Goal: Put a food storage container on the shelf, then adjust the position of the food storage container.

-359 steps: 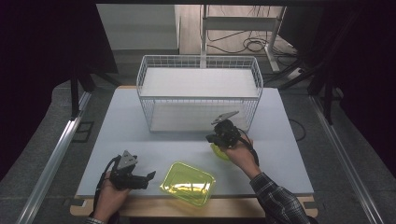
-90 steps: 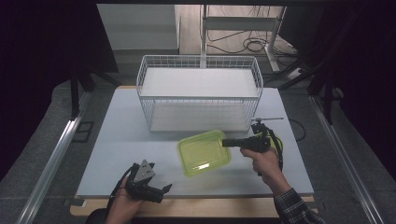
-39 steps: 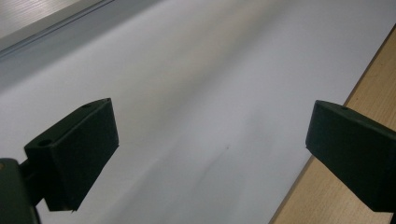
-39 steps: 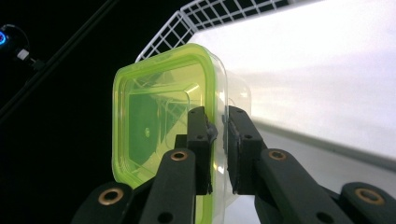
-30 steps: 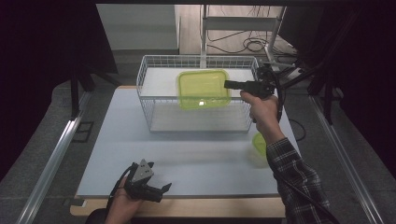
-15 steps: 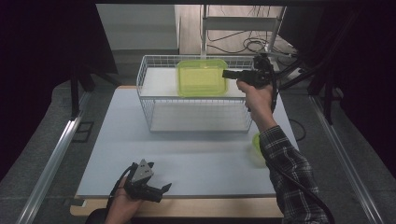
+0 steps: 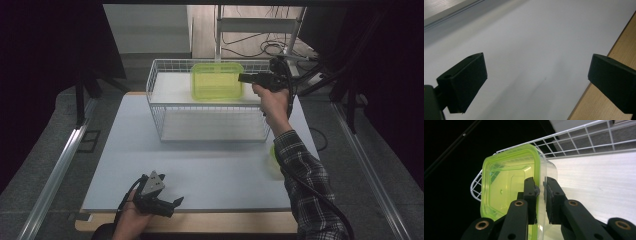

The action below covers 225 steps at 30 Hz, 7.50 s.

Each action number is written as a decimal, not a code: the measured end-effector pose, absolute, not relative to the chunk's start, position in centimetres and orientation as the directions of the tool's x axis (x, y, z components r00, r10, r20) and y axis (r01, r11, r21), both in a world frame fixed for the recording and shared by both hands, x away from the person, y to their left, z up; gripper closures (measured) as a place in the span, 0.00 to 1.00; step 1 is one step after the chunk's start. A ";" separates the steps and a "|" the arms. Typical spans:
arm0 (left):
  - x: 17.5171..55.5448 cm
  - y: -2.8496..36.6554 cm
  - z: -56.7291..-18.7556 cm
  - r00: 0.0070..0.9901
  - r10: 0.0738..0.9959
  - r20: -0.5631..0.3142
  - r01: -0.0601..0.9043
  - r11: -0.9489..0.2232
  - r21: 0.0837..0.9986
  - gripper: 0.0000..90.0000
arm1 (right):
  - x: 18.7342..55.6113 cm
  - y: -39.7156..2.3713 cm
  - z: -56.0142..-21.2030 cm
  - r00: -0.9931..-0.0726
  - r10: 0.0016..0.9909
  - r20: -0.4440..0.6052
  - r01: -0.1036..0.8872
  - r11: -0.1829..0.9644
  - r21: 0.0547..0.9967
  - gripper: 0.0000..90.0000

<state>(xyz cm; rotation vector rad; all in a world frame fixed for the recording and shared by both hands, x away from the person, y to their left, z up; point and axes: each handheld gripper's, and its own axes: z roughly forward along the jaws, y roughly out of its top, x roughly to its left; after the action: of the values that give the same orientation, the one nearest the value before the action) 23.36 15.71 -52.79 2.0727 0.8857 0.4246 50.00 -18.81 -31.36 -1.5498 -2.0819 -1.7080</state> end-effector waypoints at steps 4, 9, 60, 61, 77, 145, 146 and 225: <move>23.4 15.7 -52.8 0.697 0.717 -0.010 0.442 -0.420 0.793 0.02 | 50.2 -18.4 -31.2 -0.508 0.693 0.512 0.667 -0.060 0.743 0.86; 23.4 15.6 -52.9 0.699 0.715 -0.010 0.445 -0.424 0.789 0.02 | 50.4 -17.8 -30.9 -0.509 0.744 0.432 0.639 -0.009 0.769 0.81; 23.7 16.6 -52.6 0.677 0.728 -0.105 0.456 -0.303 0.837 0.01 | 44.3 -18.2 -30.9 -0.696 0.705 0.137 0.428 0.254 0.867 0.14; 23.7 16.6 -52.6 0.677 0.729 -0.098 0.453 -0.308 0.837 0.01 | 44.1 -18.2 -31.0 -0.698 0.703 0.134 0.426 0.257 0.868 0.14; 23.6 16.6 -52.6 0.692 0.719 -0.066 0.405 -0.311 0.860 0.02 | 41.3 -18.7 -32.8 -0.766 0.640 0.069 0.356 0.332 0.873 0.03; 23.4 15.7 -52.9 0.725 0.688 -0.043 0.394 -0.362 0.845 0.00 | 31.8 -22.9 -47.6 -0.787 0.613 0.065 0.390 0.413 0.823 0.00; 23.4 15.7 -52.9 0.725 0.687 -0.043 0.394 -0.363 0.845 0.00 | 31.7 -23.0 -47.8 -0.788 0.613 0.060 0.389 0.421 0.819 0.00; 23.7 15.2 -53.7 0.744 0.666 -0.045 0.446 -0.446 0.776 0.00 | 38.2 -35.5 -47.5 -0.458 0.887 -0.051 0.583 0.344 0.737 0.99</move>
<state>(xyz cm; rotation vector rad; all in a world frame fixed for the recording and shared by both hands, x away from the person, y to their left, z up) 23.70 15.18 -53.75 2.1151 0.8346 0.3385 38.16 -35.45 -47.53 -1.7299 -2.9141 -1.2288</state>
